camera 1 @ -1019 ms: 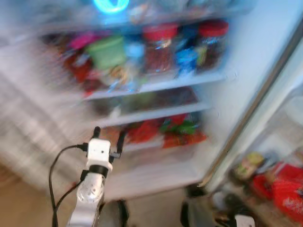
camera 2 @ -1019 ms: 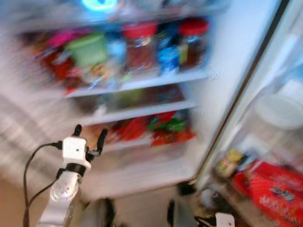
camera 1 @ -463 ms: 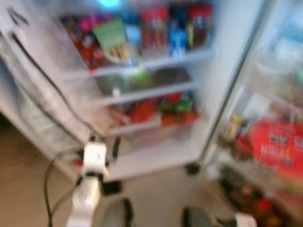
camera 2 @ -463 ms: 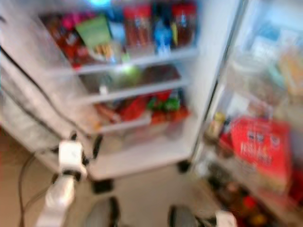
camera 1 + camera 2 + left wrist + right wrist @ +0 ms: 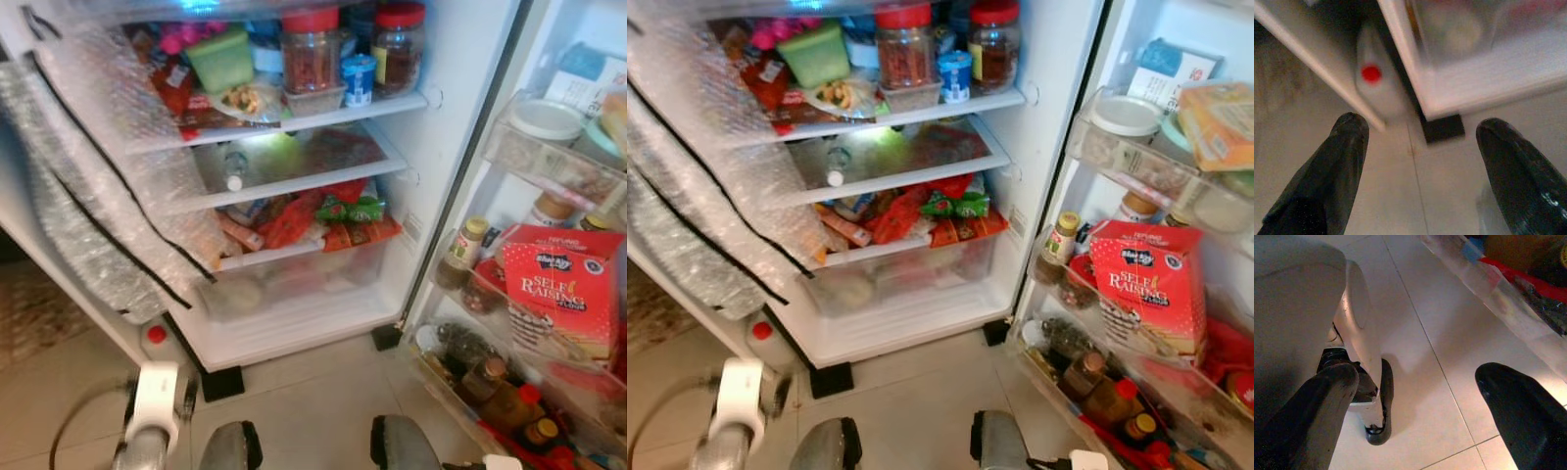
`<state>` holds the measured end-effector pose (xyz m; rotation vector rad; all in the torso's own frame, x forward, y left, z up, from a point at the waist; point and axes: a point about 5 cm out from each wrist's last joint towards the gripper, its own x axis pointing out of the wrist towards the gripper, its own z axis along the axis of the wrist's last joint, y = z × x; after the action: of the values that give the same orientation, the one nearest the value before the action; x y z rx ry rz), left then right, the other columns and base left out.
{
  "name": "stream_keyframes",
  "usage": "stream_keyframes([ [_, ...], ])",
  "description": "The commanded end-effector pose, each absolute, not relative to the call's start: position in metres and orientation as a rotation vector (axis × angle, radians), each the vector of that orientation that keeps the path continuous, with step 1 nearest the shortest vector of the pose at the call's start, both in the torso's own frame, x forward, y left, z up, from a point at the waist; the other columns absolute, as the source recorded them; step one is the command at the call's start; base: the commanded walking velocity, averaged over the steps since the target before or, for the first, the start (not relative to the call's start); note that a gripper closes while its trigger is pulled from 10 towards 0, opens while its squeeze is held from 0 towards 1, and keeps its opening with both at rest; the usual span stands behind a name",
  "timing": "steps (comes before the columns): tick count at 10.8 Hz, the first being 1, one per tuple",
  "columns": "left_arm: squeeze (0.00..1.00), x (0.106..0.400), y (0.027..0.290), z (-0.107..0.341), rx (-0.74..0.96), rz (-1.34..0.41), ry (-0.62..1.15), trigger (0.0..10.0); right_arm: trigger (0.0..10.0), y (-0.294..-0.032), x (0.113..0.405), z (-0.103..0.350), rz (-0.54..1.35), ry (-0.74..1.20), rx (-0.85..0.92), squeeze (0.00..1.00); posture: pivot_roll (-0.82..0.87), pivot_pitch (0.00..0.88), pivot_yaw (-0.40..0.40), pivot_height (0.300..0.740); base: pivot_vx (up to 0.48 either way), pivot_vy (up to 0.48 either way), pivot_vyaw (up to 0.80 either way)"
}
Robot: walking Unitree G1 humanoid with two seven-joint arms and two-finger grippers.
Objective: Restocking fridge
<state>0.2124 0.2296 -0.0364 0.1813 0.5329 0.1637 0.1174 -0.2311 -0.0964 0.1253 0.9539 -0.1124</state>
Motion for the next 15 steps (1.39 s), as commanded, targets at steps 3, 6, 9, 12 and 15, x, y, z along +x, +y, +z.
stream_keyframes([
  [3, 0.00, 0.196, 0.237, -0.053, 0.151, 0.209, 0.641, 10.0, 10.0, -0.212, 0.121, -0.100, -0.075, 0.980, 0.146, 0.00, -0.05, 0.037, 0.041, 0.602, 0.000, 0.000, 0.00],
  [6, 0.00, 0.179, 0.227, -0.067, 0.135, 0.197, 0.697, 10.0, 10.0, -0.186, 0.133, -0.102, -0.058, 1.001, 0.192, 0.00, -0.04, 0.041, 0.040, 0.602, 0.000, 0.245, 0.00],
  [9, 0.00, 0.180, 0.228, -0.067, 0.132, 0.204, 0.695, 10.0, 10.0, -0.191, 0.133, -0.102, -0.087, 1.002, 0.205, 0.00, -0.04, 0.042, 0.045, 0.602, 0.000, 0.162, 0.00],
  [12, 0.00, 0.183, 0.227, -0.066, 0.128, 0.201, 0.688, 10.0, 10.0, -0.193, 0.132, -0.102, -0.096, 0.996, 0.220, 0.00, -0.04, 0.045, 0.046, 0.602, 0.000, 0.277, 0.00],
  [15, 0.00, 0.181, 0.225, -0.067, 0.122, 0.202, 0.687, 10.0, 10.0, -0.193, 0.131, -0.102, -0.097, 0.998, 0.224, 0.00, -0.04, 0.046, 0.046, 0.602, 0.000, 0.285, 0.00],
])
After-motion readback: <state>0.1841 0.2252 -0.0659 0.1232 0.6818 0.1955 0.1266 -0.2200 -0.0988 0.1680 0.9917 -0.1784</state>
